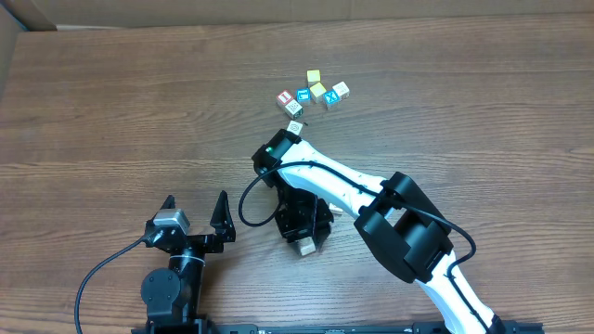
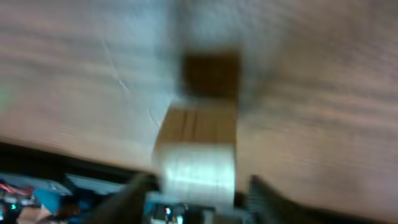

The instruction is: Flip 3 blocks

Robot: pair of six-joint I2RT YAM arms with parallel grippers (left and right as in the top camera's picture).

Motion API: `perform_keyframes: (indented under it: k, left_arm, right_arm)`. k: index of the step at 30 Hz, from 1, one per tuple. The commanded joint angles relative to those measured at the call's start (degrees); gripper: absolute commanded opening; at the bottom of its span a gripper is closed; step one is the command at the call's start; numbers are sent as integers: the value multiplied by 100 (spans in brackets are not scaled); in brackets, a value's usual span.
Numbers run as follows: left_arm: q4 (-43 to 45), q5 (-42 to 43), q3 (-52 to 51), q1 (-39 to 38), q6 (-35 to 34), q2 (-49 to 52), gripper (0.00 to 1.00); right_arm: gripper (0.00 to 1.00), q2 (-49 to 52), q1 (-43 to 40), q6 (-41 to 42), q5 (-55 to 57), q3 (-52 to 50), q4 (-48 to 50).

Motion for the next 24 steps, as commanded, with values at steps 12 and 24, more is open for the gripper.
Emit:
perform_keyframes:
  k: [12, 24]
  left_arm:
    - [-15, -17, -22, -37, 111, -52, 100]
    - [-15, -17, -22, -37, 111, -52, 100]
  right_arm:
    - [77, -514, 20, 131, 833, 682, 0]
    - [72, -981, 826, 144, 1180, 83, 369]
